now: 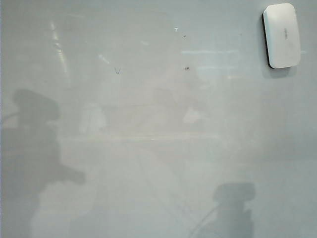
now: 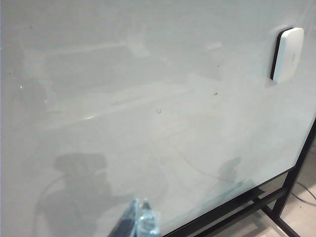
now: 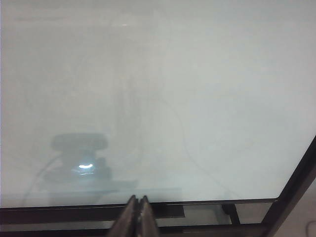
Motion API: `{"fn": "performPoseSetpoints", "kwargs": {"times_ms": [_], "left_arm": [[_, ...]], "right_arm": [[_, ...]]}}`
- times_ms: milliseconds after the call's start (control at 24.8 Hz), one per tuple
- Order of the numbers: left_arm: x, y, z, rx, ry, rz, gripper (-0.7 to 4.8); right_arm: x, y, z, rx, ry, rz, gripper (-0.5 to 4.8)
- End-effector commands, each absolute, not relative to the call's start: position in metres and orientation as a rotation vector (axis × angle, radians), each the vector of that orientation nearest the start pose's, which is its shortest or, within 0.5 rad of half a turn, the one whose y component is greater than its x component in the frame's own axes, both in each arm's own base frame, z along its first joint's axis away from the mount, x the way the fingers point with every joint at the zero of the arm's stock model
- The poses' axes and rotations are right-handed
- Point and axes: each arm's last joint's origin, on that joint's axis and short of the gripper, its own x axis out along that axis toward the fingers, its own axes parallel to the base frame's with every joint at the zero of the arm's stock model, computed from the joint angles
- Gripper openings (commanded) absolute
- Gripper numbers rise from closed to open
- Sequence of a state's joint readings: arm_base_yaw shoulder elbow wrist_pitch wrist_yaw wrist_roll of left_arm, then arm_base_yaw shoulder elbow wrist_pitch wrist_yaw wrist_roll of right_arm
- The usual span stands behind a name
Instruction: Grab the whiteboard eraser that is attached to the surface of the whiteboard and use it to clean the writing on the whiteboard.
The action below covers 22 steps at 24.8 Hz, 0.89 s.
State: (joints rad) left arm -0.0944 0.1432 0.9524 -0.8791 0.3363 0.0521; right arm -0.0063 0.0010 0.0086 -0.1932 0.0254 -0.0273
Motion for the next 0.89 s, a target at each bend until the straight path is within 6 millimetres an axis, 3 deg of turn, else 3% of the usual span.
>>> {"fn": "performPoseSetpoints", "kwargs": {"times_ms": [40, 483, 644, 885], "left_arm": [[-0.022, -0.007, 0.355, 0.045, 0.045, -0.433, -0.02], [-0.018, -0.008, 0.349, 0.090, 0.054, -0.422, -0.02], [0.028, -0.009, 0.305, 0.098, 0.068, -0.324, -0.02], [0.074, -0.012, 0.247, 0.103, -0.011, -0.299, -0.02]], "right_arm": [[0.096, -0.001, 0.146, -0.032, 0.183, -0.028, -0.01], [0.096, -0.001, 0.146, -0.032, 0.183, -0.027, -0.01], [0.096, -0.001, 0.146, -0.032, 0.182, -0.028, -0.01], [0.096, -0.001, 0.146, -0.032, 0.183, -0.028, -0.01]]}}
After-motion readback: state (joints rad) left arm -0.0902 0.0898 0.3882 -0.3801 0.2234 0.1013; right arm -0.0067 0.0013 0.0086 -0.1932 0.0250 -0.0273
